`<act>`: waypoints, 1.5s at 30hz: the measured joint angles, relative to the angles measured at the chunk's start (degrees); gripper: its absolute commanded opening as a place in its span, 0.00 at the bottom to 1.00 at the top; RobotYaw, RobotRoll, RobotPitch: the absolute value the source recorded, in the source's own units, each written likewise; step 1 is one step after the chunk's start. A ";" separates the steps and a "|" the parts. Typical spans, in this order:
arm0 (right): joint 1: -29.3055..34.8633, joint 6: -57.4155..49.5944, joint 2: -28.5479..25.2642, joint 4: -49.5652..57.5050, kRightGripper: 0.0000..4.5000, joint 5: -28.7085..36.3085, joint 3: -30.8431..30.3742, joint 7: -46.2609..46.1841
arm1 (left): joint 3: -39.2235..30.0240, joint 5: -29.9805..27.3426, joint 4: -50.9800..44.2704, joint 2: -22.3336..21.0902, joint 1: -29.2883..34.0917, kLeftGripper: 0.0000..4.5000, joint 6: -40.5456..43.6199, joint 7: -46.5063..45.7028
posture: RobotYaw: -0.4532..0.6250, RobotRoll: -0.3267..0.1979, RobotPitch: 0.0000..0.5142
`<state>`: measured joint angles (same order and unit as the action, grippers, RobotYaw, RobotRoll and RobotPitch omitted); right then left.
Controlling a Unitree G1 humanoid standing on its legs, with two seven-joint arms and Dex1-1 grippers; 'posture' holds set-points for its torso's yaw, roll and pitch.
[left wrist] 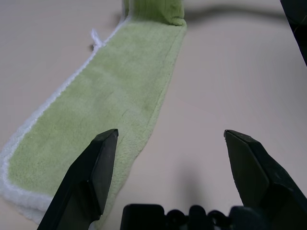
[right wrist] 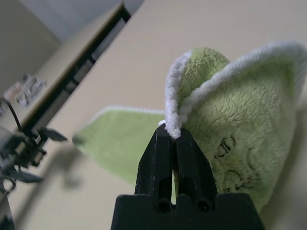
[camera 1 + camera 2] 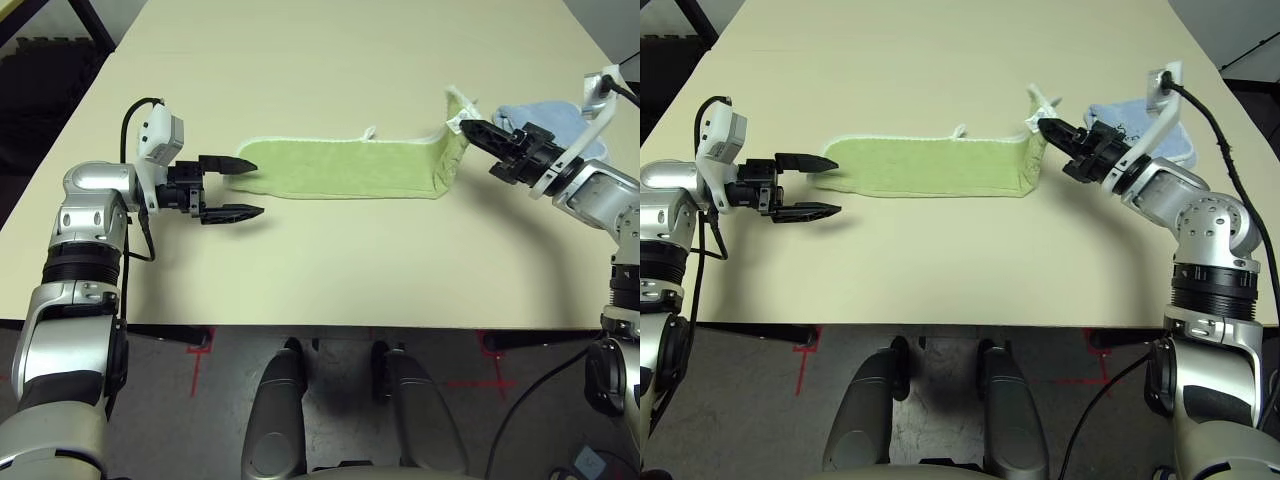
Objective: Fold the towel and set it aside.
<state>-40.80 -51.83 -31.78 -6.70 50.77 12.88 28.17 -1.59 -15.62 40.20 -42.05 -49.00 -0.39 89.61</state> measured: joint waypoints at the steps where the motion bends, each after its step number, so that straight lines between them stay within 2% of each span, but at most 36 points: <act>1: -0.51 -0.72 0.14 0.36 0.01 -0.70 -1.14 -0.17 | 0.00 0.01 0.00 0.00 -0.01 1.00 0.03 0.00 | 0.42 0.62 0.45; 16: -0.72 -5.65 8.71 3.40 0.01 -8.13 -5.81 -6.89 | 0.06 0.05 -0.11 -0.05 -0.05 1.00 0.28 0.14 | 0.43 0.62 0.43; 29: -3.44 -4.81 14.45 1.55 0.01 -15.30 -9.19 -7.60 | 0.15 0.04 -1.42 -0.66 0.20 1.00 1.20 0.14 | 0.44 0.62 0.43; 33: -3.52 -4.72 14.46 0.25 0.24 -18.06 -11.93 -6.51 | 0.15 0.04 -1.57 -0.86 0.27 1.00 1.44 0.14 | 0.43 0.62 0.42; 42: -3.52 -3.73 13.49 1.30 0.96 -20.13 -16.21 -0.07 | 0.42 0.05 -1.59 -0.87 0.26 1.00 1.49 0.12 | 0.42 0.62 0.42; 43: -3.51 -3.29 12.83 1.74 0.99 -20.45 -16.88 1.34 | 0.45 0.06 -1.59 -0.87 0.25 1.00 1.49 0.11 | 0.42 0.62 0.42; 45: -3.48 -1.16 11.46 2.36 0.99 -20.79 -17.45 4.61 | 0.47 0.06 -1.59 -0.86 0.25 1.00 1.48 0.10 | 0.42 0.62 0.42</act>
<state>-44.28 -52.99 -20.33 -4.34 29.98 -4.57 32.78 -1.12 -15.56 38.61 -42.91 -48.76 1.09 89.71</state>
